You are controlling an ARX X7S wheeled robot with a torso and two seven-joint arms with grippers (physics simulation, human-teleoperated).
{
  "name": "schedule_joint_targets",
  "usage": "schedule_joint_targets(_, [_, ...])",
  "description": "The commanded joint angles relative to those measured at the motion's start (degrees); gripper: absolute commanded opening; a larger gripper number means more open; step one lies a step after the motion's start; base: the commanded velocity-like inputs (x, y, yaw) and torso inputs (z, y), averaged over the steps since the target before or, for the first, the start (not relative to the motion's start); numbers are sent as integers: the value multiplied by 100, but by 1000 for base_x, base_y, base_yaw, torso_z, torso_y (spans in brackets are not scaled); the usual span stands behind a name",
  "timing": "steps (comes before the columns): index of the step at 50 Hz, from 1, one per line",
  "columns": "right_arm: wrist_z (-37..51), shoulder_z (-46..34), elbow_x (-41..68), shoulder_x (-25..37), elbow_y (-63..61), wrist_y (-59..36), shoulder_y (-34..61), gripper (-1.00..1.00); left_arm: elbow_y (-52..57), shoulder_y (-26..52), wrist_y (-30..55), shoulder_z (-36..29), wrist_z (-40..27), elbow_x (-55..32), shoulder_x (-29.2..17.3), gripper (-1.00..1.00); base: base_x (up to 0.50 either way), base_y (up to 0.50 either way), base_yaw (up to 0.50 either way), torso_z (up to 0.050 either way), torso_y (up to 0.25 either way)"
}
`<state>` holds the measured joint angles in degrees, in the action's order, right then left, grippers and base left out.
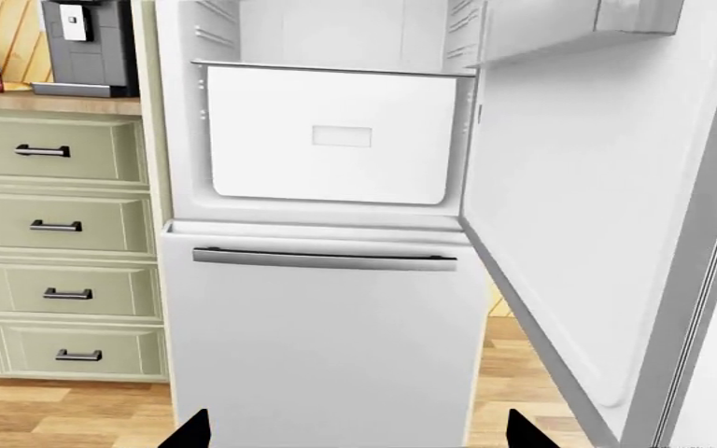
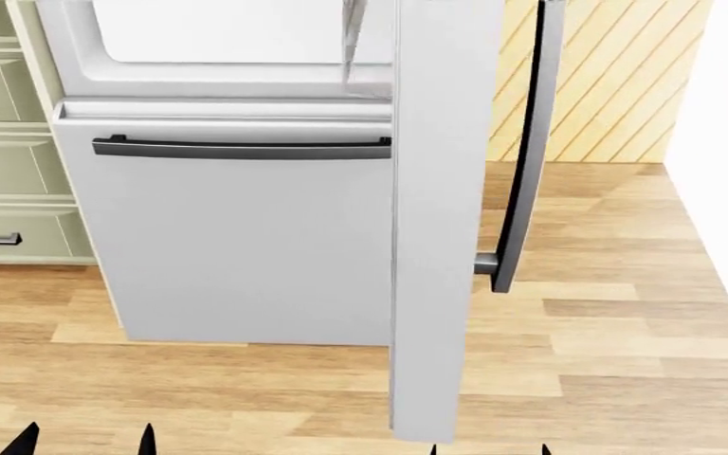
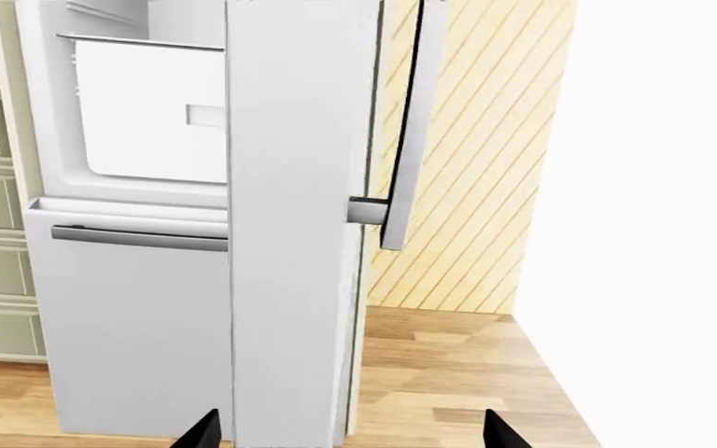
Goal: Close the fridge door
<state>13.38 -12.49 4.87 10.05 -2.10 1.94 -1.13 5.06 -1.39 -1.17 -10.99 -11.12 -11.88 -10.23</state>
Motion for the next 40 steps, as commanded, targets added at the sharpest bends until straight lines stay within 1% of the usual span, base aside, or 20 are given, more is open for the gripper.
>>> schedule_joint_targets(1, [37,-37,27,34,13,-2,14,100,-33,18,-28,-47,-31,-16,-24,100,0,-500,0,0,0])
schedule_joint_targets(40, [155,-134,134,131,-19,18,19,100,-24,29,-74,-154,-140,-110,-122,100,0,-500,0,0,0])
